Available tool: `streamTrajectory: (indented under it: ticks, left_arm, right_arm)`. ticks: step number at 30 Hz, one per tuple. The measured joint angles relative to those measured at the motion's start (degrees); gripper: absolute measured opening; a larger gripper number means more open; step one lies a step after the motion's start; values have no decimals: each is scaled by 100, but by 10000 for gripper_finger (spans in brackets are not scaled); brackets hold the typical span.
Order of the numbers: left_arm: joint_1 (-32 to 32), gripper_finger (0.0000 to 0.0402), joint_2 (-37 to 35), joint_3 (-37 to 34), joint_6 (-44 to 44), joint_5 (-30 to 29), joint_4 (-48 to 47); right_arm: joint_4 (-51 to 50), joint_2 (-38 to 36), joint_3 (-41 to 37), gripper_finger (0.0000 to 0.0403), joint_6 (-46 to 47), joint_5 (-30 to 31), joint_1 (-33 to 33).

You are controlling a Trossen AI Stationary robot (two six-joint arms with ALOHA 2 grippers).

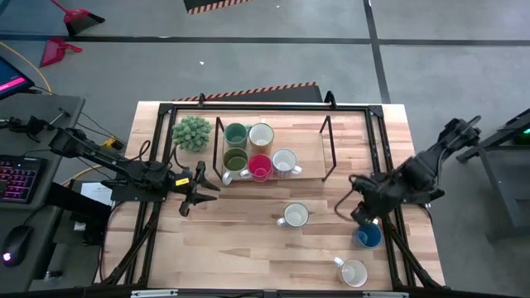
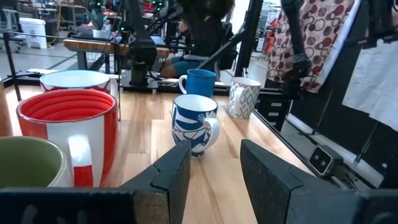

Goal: Place coffee mugs
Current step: Put the dark blue mug on the shelf

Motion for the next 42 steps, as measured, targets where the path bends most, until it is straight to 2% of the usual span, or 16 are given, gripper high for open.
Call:
streamTrajectory:
  ticks: [3, 8, 16, 23, 34, 42]
  left_arm:
    - [0, 129, 0, 0, 0, -7, 0]
    - [0, 129, 0, 0, 0, -13, 6]
    - [0, 129, 0, 0, 0, -13, 11]
    - [0, 129, 0, 0, 0, -13, 17]
    - [0, 129, 0, 0, 0, -109, 26]
    - [0, 129, 0, 0, 2, -161, 38]
  right_arm:
    - [-238, 338, 0, 7, 761, -3, 379]
    - [-651, 883, -4, 7, 2123, -352, 871]
    - [120, 1442, -4, 7, 3314, -304, 1165]
    - [183, 1913, -4, 19, 3623, -519, 1156]
    - [17, 2013, -4, 98, 3983, -453, 1145]
    - [32, 2033, -4, 108, 4283, -175, 1134]
